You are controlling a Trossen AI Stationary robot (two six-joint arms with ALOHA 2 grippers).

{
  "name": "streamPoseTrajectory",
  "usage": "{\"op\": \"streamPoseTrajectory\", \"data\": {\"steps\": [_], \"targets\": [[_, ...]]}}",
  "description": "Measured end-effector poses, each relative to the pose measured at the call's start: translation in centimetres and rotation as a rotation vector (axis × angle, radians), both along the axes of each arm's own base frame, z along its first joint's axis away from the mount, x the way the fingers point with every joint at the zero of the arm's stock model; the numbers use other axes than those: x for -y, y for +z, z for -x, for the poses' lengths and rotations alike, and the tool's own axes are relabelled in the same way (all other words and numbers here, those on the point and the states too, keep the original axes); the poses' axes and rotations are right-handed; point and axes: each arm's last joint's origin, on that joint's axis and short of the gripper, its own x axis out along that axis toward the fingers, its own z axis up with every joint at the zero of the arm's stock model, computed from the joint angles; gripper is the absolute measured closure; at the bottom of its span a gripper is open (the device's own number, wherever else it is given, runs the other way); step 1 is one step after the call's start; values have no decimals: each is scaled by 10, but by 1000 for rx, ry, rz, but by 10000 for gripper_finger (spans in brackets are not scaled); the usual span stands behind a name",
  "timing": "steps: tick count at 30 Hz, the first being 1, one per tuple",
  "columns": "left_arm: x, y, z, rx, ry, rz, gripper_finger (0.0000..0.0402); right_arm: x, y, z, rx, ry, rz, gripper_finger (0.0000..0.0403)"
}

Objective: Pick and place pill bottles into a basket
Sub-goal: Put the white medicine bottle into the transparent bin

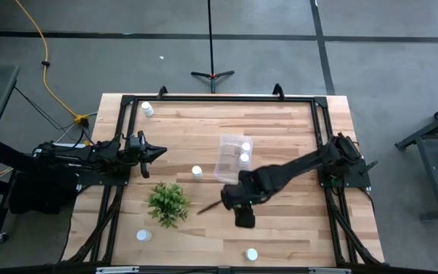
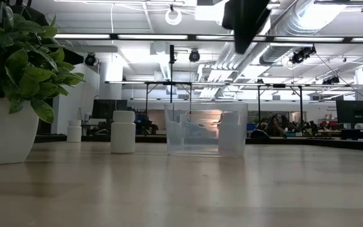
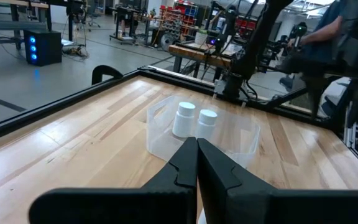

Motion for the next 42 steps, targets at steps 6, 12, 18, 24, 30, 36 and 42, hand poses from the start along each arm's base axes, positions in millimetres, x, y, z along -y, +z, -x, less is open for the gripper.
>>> {"op": "streamPoseTrajectory", "data": {"steps": [6, 12, 18, 24, 30, 36, 42], "targets": [[0, 0, 0, 0, 0, 0, 355, -29, 1, 10, 26, -18, -8, 180], [0, 0, 0, 0, 0, 0, 355, -55, 2, 19, 49, -21, -49, 179], [0, 0, 0, 0, 0, 0, 355, -79, 4, 29, 85, 38, -70, 182], [0, 0, 0, 0, 0, 0, 355, -101, 4, 44, 81, 156, -81, 178], [0, 0, 0, 0, 0, 0, 355, -114, 4, 55, 79, 228, -83, 182], [0, 0, 0, 0, 3, 0, 355, -127, 4, 65, 109, 262, -42, 182], [-1, 0, 0, 1, 36, -2, 355, -140, 6, 66, 268, 289, 20, 159]]}}
